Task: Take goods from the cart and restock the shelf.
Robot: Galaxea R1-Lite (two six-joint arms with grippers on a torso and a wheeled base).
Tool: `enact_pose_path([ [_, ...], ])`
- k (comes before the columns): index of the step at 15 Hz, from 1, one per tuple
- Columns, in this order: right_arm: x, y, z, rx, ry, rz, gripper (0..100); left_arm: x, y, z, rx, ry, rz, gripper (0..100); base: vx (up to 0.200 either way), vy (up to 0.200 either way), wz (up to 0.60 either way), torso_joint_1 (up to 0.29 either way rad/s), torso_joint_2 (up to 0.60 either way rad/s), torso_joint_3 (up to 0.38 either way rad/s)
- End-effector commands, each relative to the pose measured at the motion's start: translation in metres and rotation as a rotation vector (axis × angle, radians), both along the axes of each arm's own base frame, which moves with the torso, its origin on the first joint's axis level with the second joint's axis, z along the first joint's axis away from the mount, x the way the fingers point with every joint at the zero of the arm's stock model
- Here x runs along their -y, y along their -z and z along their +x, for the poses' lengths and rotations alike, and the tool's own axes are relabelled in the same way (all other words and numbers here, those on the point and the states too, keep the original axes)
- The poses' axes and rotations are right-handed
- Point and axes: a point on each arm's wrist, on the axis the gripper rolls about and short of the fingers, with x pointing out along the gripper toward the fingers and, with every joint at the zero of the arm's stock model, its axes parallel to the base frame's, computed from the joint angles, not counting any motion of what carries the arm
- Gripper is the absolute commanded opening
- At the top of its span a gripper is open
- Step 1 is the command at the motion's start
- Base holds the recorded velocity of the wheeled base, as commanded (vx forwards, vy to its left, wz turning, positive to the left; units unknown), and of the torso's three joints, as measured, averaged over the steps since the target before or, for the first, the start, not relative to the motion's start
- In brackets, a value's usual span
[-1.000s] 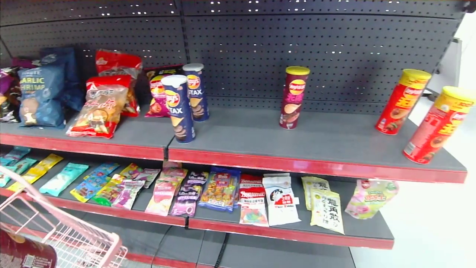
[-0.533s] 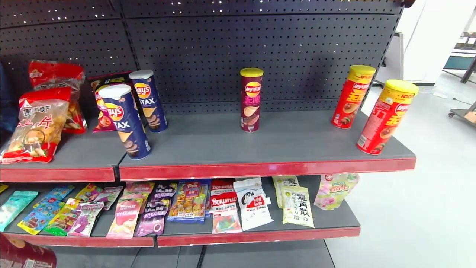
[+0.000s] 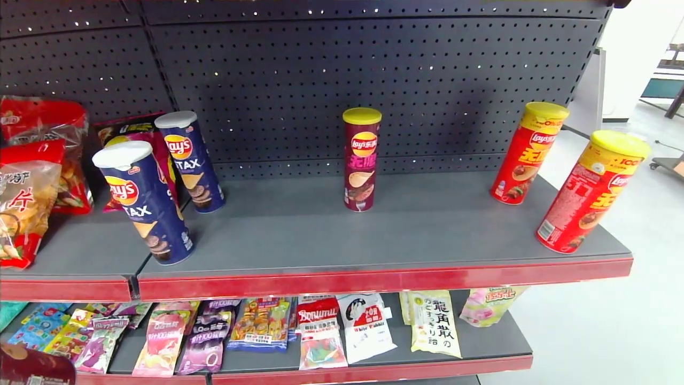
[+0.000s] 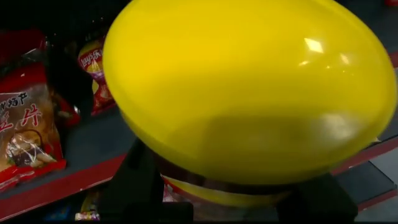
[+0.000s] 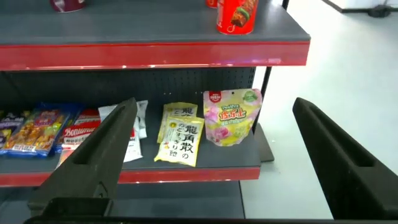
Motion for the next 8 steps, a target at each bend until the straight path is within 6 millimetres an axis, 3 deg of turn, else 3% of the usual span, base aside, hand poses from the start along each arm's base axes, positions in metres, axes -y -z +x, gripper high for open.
enact_pose_path([
  [1, 0.000, 0.000, 0.000, -0.002, -0.009, -0.011, 100, -0.001, 0.008, -0.009, 0.033, 0.001, 0.010, 0, 0.000, 0.000, 0.00, 0.000, 0.00, 0.000],
  [2, -0.001, -0.004, -0.001, 0.010, -0.032, -0.034, 100, -0.001, 0.013, -0.011, 0.037, -0.003, 0.026, 0, 0.000, 0.000, 0.00, 0.000, 0.00, 0.000],
  [3, -0.002, -0.078, 0.009, -0.001, -0.102, -0.021, 100, -0.001, 0.018, -0.016, 0.051, -0.006, 0.053, 0, 0.000, 0.000, 0.00, 0.000, 0.00, 0.000],
  [4, -0.003, -0.121, 0.032, -0.041, -0.116, 0.016, 100, -0.002, 0.021, -0.021, 0.048, -0.007, 0.065, 0, 0.000, 0.000, 0.00, 0.000, 0.00, 0.000],
  [5, -0.005, -0.140, 0.051, -0.073, -0.224, -0.039, 100, -0.002, 0.022, -0.022, 0.051, -0.011, 0.071, 0, 0.000, 0.000, 0.00, 0.000, 0.00, 0.000],
  [6, -0.009, -0.143, 0.062, -0.095, -0.338, -0.119, 100, -0.002, 0.020, -0.021, 0.052, -0.020, 0.072, 0, 0.000, 0.000, 0.00, 0.000, 0.00, 0.000],
  [8, -0.024, -0.149, 0.118, -0.171, -0.436, -0.153, 100, -0.003, 0.014, -0.023, 0.067, -0.034, 0.070, 0, 0.000, 0.000, 0.00, 0.000, 0.00, 0.000],
])
